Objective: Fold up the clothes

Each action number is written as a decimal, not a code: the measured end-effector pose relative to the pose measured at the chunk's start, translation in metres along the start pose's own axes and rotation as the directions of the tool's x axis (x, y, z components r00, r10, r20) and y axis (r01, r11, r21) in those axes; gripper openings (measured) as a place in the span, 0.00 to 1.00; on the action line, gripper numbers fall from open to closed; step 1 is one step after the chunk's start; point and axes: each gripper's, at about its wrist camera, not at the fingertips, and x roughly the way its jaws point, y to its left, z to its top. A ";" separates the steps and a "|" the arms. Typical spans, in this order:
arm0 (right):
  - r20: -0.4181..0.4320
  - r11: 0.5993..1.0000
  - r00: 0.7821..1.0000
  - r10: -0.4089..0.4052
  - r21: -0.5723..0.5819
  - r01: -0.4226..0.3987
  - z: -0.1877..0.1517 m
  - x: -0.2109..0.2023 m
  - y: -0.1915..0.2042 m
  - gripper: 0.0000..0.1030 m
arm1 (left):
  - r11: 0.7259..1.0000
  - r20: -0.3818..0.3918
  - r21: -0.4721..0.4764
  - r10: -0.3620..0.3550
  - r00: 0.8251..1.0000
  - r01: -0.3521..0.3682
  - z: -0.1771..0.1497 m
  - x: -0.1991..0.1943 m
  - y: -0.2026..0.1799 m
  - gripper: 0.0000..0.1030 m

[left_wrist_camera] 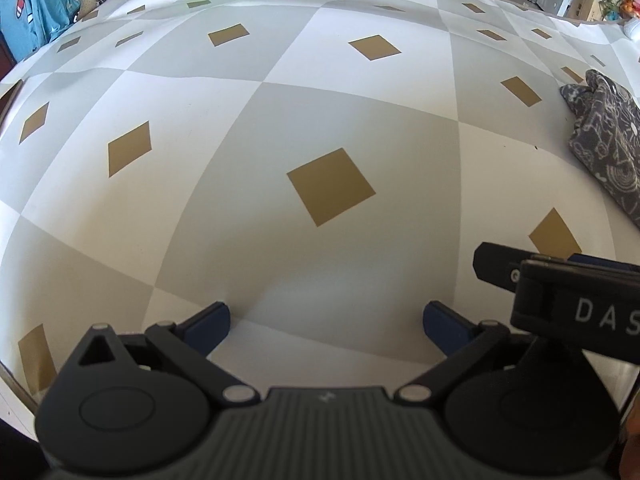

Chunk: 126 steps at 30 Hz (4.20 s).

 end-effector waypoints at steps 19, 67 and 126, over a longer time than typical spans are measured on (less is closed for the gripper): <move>0.076 0.994 0.996 -0.037 -0.104 0.045 0.030 0.029 0.009 0.85 | 0.998 0.027 -0.061 0.030 0.999 -0.028 0.029 0.014 0.037 1.00; 0.320 0.960 0.947 0.017 -0.269 0.074 0.081 0.099 0.023 0.99 | 0.970 0.139 -0.209 0.157 0.978 -0.126 0.095 0.051 0.102 1.00; 0.320 0.960 0.947 0.016 -0.269 0.075 0.080 0.099 0.022 0.99 | 0.965 0.057 -0.225 0.155 0.986 -0.138 0.077 0.038 0.089 1.00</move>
